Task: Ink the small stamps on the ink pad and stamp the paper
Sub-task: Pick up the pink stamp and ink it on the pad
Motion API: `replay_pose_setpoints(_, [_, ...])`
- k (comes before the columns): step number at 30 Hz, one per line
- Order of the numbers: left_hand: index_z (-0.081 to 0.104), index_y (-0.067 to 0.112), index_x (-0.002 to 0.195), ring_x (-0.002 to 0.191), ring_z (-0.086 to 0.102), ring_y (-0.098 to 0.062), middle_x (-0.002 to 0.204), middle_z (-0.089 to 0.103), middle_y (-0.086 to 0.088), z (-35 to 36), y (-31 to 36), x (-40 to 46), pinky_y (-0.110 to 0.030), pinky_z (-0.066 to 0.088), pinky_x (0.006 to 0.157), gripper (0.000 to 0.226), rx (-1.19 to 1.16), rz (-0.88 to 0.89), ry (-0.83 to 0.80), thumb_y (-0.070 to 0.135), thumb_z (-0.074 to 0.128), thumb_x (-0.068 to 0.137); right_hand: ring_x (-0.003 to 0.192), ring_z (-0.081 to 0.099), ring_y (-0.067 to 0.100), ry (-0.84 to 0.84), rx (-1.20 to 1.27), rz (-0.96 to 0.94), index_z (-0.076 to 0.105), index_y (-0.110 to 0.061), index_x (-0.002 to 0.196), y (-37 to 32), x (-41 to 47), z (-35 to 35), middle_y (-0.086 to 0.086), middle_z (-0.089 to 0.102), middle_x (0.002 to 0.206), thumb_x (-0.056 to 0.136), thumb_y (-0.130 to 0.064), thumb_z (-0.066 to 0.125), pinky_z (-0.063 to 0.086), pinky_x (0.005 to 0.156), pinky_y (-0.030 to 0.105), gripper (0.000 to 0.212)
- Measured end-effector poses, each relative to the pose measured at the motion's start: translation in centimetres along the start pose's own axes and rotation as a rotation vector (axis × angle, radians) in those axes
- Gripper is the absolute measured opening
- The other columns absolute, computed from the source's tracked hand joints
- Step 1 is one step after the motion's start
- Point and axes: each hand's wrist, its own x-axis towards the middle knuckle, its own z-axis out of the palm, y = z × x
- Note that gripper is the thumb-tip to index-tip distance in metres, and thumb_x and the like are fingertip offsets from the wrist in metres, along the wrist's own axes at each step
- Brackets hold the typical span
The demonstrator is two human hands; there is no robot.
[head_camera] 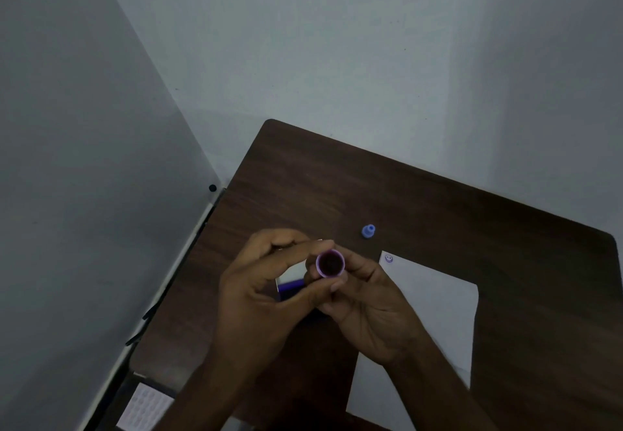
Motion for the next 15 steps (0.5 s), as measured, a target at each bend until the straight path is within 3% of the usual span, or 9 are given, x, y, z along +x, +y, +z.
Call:
replay_pose_setpoints(4, [0.073,0.009,0.102,0.093,0.062,-0.008,0.100,0.068,0.001,0.1,0.2,0.1,-0.032,0.054,0.082,0.043,0.010,-0.020,0.000,0.035,0.074,0.068,0.093,0.068,0.012,0.008,0.008,0.009,0.073,-0.023,0.104,0.1,-0.1,-0.2,-0.001,0.073,0.105,0.070,-0.024,0.078,0.054,0.080,0.028,0.034])
replay_pose_setpoints(15, [0.074,0.008,0.100,0.094,0.061,-0.007,0.099,0.068,0.002,0.5,0.4,0.1,-0.024,0.053,0.085,0.045,0.050,-0.054,0.006,0.036,0.076,0.065,0.098,0.068,0.015,0.042,0.038,0.028,0.072,-0.023,0.105,0.6,0.0,-1.3,-0.001,0.073,0.107,0.073,-0.021,0.076,0.054,0.083,0.031,0.032])
